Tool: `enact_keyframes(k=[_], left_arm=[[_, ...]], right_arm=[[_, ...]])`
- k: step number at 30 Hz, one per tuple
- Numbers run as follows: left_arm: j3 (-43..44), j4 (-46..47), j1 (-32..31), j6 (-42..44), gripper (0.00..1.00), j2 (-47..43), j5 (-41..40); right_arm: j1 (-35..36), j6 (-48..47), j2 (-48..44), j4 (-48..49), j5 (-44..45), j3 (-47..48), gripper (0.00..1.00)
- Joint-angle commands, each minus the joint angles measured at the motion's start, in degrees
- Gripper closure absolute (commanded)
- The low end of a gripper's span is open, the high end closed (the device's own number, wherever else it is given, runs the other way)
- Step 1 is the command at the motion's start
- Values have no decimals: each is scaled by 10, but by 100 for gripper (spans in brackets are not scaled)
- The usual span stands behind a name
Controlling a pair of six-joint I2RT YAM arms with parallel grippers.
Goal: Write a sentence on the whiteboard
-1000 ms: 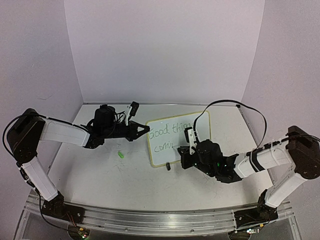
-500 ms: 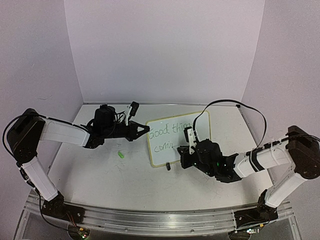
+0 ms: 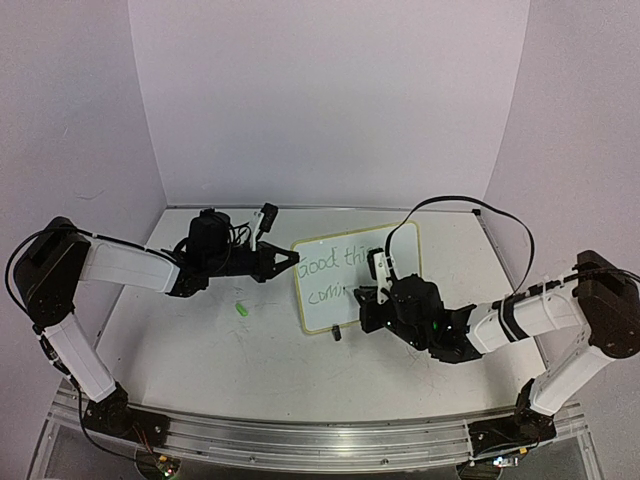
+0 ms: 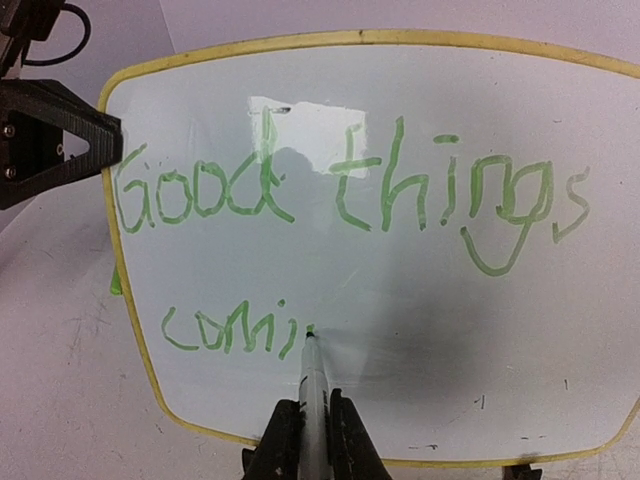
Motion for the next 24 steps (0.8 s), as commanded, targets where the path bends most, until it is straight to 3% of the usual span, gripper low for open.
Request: enact_keyframes(k=[1,24], left_arm=[[19,-4,3,38,100,-9,-26],[19,-4,2,38,100,-8,-28]], right_arm=[[-10,-7,-4,17,39,19,100],[-10,36,-6,-20,26,-8,100]])
